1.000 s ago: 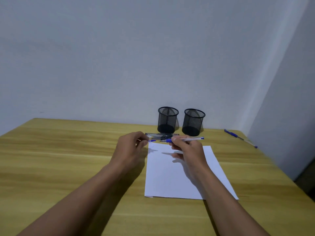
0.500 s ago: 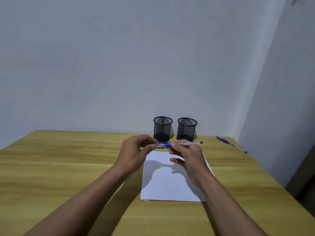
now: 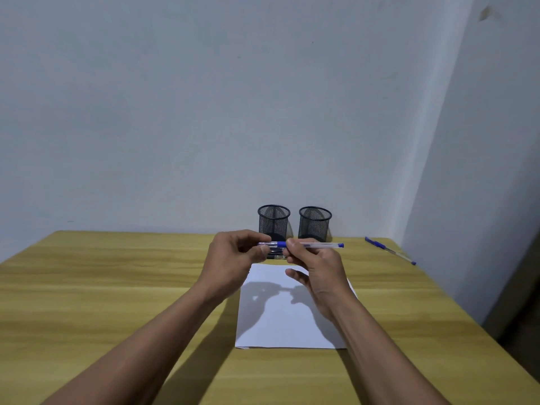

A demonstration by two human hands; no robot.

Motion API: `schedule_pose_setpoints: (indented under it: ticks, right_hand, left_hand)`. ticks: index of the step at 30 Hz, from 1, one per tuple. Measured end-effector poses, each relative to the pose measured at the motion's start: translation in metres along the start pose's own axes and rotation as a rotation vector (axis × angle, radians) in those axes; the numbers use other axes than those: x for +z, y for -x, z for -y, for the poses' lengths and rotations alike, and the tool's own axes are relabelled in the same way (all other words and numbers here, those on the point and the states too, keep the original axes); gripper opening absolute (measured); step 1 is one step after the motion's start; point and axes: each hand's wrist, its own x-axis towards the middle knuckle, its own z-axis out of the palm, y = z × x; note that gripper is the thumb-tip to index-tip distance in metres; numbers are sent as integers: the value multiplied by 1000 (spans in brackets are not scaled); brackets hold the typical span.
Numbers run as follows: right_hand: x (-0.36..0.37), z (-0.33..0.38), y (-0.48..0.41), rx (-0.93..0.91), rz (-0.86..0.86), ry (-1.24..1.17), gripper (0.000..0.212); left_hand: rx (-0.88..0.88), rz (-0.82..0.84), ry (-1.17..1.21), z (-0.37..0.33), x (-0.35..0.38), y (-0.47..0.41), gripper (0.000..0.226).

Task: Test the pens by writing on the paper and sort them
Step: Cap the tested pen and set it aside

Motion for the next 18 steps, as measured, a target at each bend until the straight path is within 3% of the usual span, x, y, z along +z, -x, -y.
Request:
schedule_pose_setpoints:
  ticks: [6, 12, 18]
  right_hand:
    - [-20, 17, -7, 31, -36, -27, 4]
    - [-45, 43, -14, -219, 25, 525, 8]
    - [-68, 58, -14, -335, 47, 920, 9]
  left_hand:
    - [-6, -24, -4, -5, -7, -9, 9]
    - [-1, -2, -64, -4, -3, -13, 8]
    - [-19, 28, -64, -7, 25, -19, 7]
